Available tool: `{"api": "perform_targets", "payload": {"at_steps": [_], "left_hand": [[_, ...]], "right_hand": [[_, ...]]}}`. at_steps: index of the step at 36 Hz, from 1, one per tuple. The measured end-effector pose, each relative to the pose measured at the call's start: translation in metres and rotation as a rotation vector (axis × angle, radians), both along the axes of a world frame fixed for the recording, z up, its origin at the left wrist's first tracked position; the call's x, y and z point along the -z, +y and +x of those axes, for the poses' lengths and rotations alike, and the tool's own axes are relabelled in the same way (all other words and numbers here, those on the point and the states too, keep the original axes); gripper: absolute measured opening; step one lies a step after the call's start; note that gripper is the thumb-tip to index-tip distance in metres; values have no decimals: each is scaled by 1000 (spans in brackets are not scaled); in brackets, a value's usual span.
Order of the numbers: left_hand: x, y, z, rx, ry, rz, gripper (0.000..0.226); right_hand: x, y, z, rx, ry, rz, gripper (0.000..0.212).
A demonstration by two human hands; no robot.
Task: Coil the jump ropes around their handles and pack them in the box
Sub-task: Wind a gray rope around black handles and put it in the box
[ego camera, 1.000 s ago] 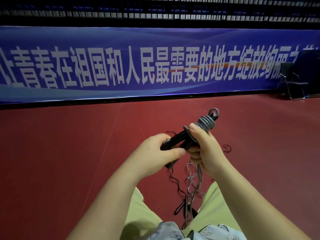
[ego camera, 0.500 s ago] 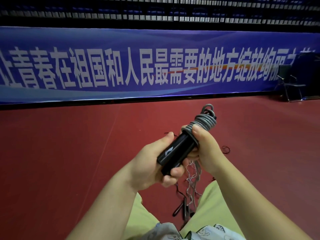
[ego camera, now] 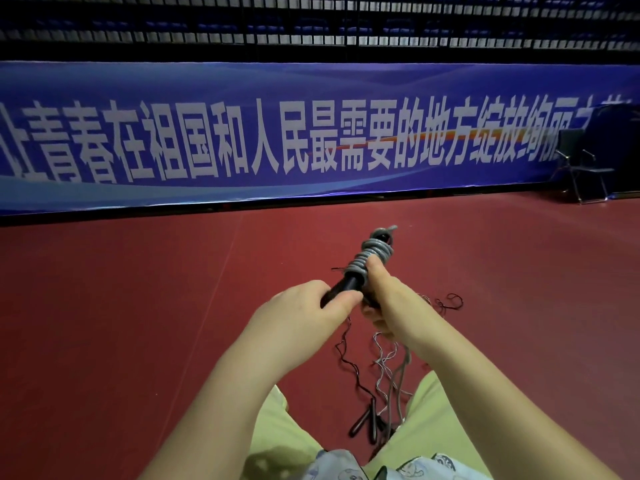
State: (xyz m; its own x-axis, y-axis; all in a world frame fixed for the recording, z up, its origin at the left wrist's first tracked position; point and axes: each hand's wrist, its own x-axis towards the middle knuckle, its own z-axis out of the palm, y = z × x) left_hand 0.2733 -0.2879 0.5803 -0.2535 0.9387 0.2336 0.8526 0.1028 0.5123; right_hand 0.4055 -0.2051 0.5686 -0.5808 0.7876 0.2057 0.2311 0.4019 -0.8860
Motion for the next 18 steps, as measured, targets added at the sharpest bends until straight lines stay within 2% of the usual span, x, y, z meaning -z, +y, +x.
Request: {"api": "perform_targets", "payload": {"at_steps": [2,6,10,12,14,16,18], "left_hand": [[0,-2,2,-19,64,25,46],[-2,-4,5,-4,31,82,42],[-3,0,-1,80,-112,59,48],[0,2,-7,242,-361,12,52],[5,3,-15,510,-803,-89,62],[13,5,-19,798,-1156,-265,76],[23,8,-15,1072,-1364,-401,79]], "right_hand": [[-3,-1,3,27,-6,-6,53],[-4,0,7,57,92,-80,38],[-5,-4,3,64,213,-98,40],[-6,-7,2,42,244,-103,45],[-5,-9,2,-3,320,-155,49],[-7,-13,2,-72,453,-225,48],[-9,-13,2,-157,519,-227,46]]}}
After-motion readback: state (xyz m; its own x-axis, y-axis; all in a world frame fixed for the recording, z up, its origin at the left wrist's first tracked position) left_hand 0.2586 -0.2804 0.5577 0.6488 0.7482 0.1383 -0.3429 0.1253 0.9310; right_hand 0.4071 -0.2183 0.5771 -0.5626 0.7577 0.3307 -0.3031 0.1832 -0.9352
